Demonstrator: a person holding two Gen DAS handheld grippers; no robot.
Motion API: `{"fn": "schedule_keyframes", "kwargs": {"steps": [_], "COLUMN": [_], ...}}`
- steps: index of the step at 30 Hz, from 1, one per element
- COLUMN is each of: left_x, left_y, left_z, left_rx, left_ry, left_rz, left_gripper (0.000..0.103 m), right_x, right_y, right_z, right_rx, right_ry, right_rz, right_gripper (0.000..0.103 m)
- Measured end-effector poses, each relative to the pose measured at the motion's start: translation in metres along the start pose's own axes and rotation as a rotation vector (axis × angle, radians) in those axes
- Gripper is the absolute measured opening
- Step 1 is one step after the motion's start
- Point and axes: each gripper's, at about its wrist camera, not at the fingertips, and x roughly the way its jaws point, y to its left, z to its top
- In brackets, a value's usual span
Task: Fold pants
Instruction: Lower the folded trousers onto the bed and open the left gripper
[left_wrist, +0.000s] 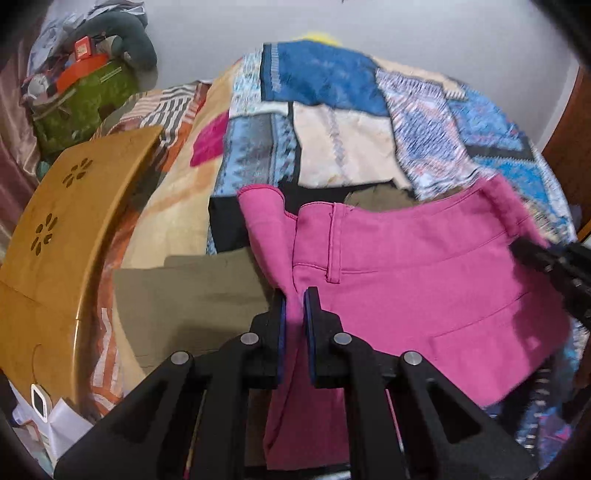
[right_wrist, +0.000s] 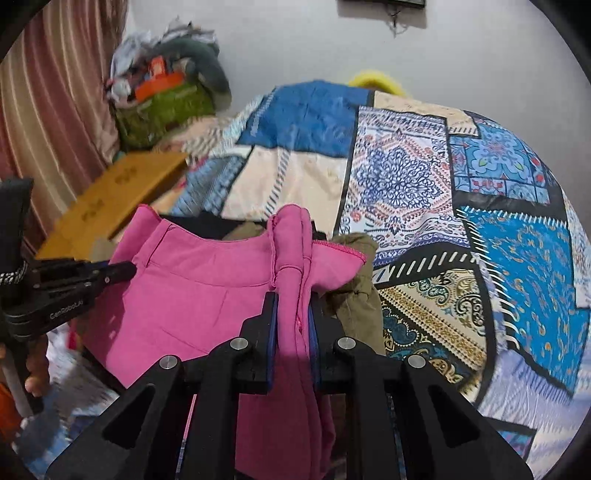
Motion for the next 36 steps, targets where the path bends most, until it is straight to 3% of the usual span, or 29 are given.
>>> {"fn": "schedule_keyframes", "kwargs": {"steps": [6, 8, 10, 13, 15, 20, 27, 36], "left_x": [0.004, 0.001, -0.008, -0.029, -0.051, -0.125, -0.249, -0.385], "left_y": [0.004, 0.008, 0.014, 0.019, 0.019, 0.007, -0.024, -0.047], "left_z": [-0.003, -0.003, -0.003, -0.005, -0.006, -0.013, -0.032, -0.092], "left_rx": [0.020, 0.020, 0.017, 0.017, 0.021, 0.037, 0.075, 0.094], "left_ry": [-0.004, 0.002, -0.006, -0.020, -0.038, -0.129, -0.323, -0.612], "left_rz": [0.075, 0.113, 0.137, 0.139, 0.114, 0.035, -0.041, -0.052], "left_gripper": [0.025, 0.045, 0.052, 0.052, 0.052, 0.053, 0.056, 0.057], "right_x": [-0.005, -0.008, -0.016, -0.034, -0.057, -0.118, -0.224, -0.328], "right_y": [-0.009, -0.016, -0.023, -0.026, -0.022, -0.010, 0.028, 0.084], "right_z": [0.000, -0.001, -0.003, -0.006, -0.009, -0.011, -0.020, -0.057], "right_rx": [0.010, 0.027, 0.058, 0.070, 0.059, 0.054, 0.041, -0.020], "right_ry": [-0.014, -0.003, 0.012, 0.014, -0.014, -0.132, -0.353, -0.592], "right_rz": [-0.079, -0.101, -0.096, -0.085, -0.084, -0.052, 0.026, 0.072], "right_gripper": [0.016, 0.018, 0.019, 0.025, 0.036, 0.036, 0.036, 0.036]}}
